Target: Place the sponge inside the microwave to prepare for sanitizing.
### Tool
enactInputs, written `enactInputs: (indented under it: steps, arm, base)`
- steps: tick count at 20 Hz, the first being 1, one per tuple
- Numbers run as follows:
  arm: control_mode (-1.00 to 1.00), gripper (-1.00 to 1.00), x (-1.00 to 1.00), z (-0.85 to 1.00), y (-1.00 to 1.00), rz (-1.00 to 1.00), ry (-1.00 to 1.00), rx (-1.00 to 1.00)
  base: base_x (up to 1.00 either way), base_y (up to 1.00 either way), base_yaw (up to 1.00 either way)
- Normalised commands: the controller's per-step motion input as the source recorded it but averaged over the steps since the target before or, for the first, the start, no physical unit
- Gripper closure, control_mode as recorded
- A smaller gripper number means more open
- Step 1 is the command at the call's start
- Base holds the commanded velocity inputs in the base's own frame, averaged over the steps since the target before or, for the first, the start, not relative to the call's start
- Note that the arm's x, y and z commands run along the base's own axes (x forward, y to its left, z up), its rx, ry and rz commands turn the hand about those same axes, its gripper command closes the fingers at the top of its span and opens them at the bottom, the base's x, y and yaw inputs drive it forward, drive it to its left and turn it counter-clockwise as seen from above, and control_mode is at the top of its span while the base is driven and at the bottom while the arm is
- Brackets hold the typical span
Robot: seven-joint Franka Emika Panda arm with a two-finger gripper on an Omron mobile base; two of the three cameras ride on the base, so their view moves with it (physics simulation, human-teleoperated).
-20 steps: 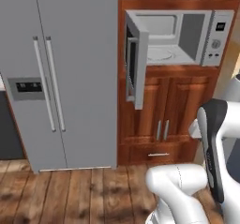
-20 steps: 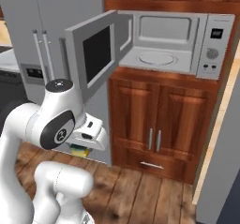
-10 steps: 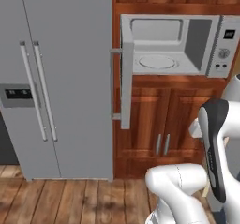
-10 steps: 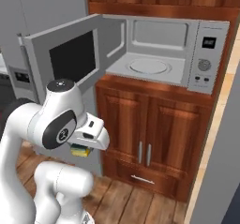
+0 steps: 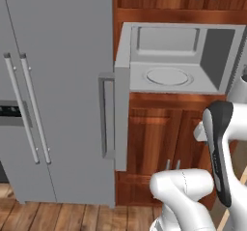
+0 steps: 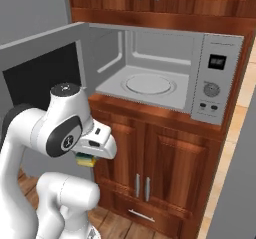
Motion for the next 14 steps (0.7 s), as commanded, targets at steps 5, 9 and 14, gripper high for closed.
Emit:
enactInputs:
  steps: [5,9,14]
  arm:
    - [1.00,1.00,0.00,0.00,0.00,0.00,0.00,0.00]
    - [1.00,1.00,0.00,0.00,0.00,0.00,0.00,0.00]
    - [1.00,1.00,0.00,0.00,0.00,0.00,0.00,0.00]
  base:
    - [0.23,-0.49,0.13]
    - [0.29,-0.45,0.13]
    - [0.41,-0.33,0.09]
